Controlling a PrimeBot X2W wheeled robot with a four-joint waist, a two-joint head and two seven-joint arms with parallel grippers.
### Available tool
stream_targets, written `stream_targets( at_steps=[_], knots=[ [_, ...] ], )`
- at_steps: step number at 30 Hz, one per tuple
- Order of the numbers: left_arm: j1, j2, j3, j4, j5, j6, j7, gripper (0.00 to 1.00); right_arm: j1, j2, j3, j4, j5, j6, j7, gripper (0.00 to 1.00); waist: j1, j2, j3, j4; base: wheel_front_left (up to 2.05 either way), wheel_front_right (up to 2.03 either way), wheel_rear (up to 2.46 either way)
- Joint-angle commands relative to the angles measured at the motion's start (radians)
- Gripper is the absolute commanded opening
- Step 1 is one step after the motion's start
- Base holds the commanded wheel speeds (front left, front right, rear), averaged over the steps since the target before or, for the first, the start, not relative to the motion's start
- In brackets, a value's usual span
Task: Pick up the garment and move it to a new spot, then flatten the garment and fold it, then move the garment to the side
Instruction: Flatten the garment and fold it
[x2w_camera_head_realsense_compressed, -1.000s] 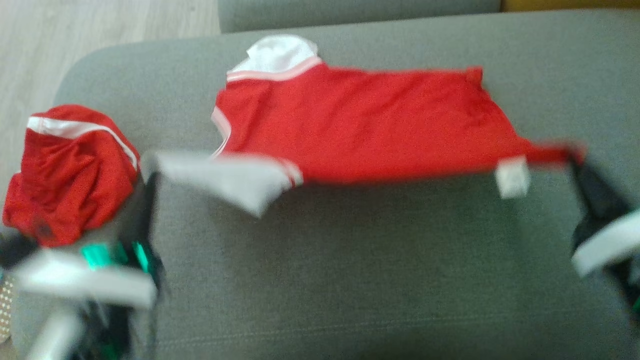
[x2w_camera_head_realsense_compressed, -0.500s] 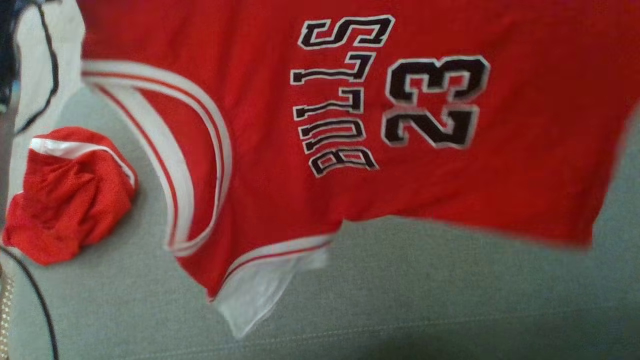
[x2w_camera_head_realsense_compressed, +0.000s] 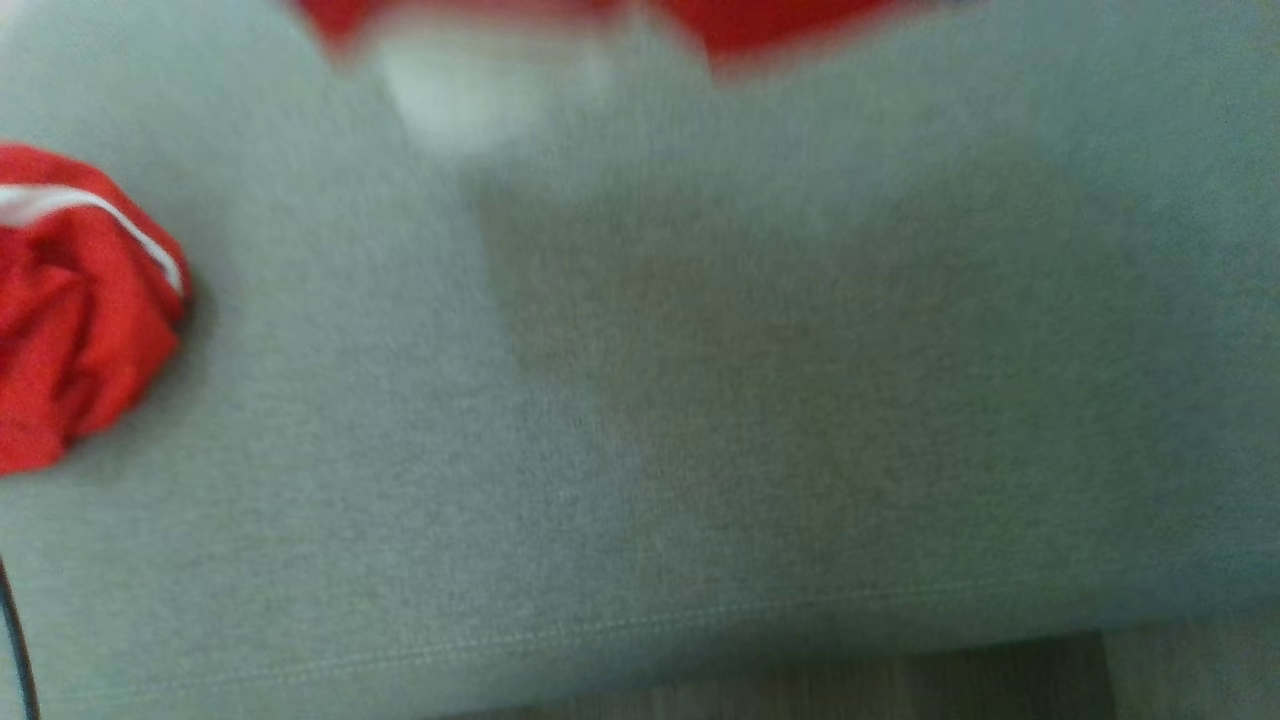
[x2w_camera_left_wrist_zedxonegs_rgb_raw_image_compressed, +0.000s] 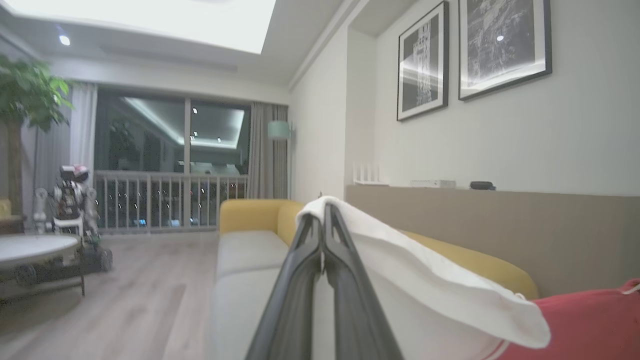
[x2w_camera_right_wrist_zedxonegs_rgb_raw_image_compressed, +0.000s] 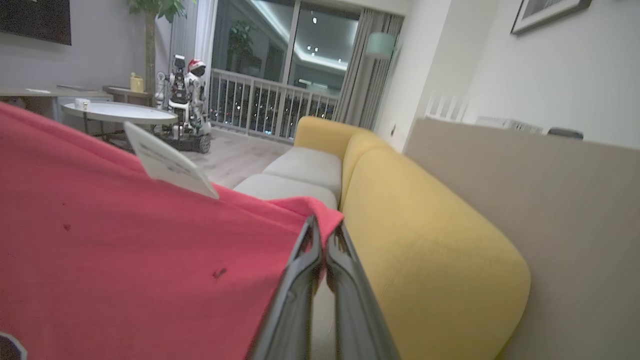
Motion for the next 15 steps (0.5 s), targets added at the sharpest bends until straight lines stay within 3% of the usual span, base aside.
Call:
stream_targets(
  at_steps=[1,4,7,9,15],
  knots=[
    [-0.141,0.028,0.005,0.036,0.094,-0.003,-0.113,0.00,-0.115,0.026,-0.015,0.034,-0.081,0.000,-0.114,0.00,0.0000,0.0000,0.175,-0.006,0.00,0.00,0.00],
    [-0.258,-0.001,-0.007,0.105,0.188,-0.004,-0.256,0.00,-0.235,0.052,-0.062,0.117,-0.204,0.000,-0.297,0.00,0.0000,0.0000,0.249,0.000,0.00,0.00,0.00],
    [-0.307,-0.033,0.040,0.087,0.221,-0.022,-0.276,0.00,-0.319,0.073,-0.100,0.174,-0.288,0.000,-0.430,0.00,0.0000,0.0000,0.323,0.017,0.00,0.00,0.00],
    [-0.294,-0.038,0.064,0.056,0.236,-0.030,-0.276,0.00,-0.329,0.077,-0.105,0.193,-0.307,0.000,-0.461,0.00,0.0000,0.0000,0.341,0.024,0.00,0.00,0.00],
    [-0.024,-0.079,0.176,-0.059,0.246,-0.058,-0.277,0.00,-0.280,0.075,-0.098,0.340,-0.313,0.000,-0.525,0.00,0.0000,0.0000,0.381,0.058,0.00,0.00,0.00]
  ],
)
